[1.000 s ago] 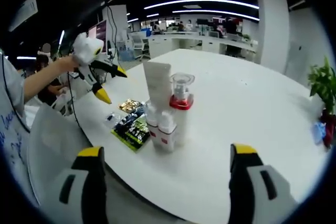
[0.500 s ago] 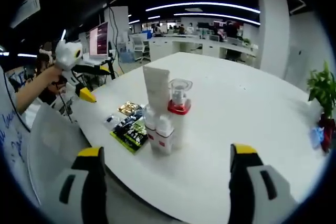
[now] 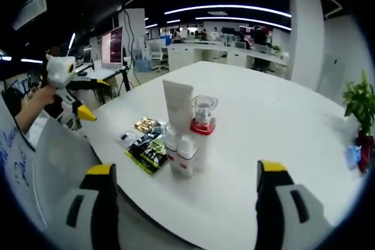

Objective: Arrange the skincare products in the storage area until every visible bottle or jar stands upright without overlapping.

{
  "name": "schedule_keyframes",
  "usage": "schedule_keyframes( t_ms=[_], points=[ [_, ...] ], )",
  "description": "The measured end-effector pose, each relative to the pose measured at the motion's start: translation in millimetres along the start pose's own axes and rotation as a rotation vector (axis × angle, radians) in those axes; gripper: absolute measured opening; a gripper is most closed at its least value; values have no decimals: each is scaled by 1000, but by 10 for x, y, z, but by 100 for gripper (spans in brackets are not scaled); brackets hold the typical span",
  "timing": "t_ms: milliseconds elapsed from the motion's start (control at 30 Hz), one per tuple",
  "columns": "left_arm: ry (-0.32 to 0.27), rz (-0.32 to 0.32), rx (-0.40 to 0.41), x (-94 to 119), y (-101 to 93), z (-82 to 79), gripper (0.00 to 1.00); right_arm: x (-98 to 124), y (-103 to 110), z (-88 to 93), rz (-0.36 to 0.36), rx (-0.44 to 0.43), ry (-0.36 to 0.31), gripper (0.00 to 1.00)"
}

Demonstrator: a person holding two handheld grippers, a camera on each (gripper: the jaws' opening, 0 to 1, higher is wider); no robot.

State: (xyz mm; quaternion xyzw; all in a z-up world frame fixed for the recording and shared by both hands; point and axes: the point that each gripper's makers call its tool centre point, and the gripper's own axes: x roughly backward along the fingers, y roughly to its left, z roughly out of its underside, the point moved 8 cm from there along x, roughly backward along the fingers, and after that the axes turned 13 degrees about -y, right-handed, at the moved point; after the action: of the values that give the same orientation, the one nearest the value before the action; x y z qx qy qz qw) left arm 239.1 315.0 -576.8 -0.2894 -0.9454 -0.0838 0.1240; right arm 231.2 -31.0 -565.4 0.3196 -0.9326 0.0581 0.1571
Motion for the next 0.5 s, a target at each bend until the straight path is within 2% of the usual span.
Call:
schedule_keyframes(
  t_ms=[267, 500],
  points=[
    [-19, -61, 21, 151, -87, 4, 94, 15, -1, 17, 9, -14, 4, 100],
    [-58, -117, 66, 277, -174, -23, 94, 7, 32, 14, 16, -19, -1, 100]
  ],
)
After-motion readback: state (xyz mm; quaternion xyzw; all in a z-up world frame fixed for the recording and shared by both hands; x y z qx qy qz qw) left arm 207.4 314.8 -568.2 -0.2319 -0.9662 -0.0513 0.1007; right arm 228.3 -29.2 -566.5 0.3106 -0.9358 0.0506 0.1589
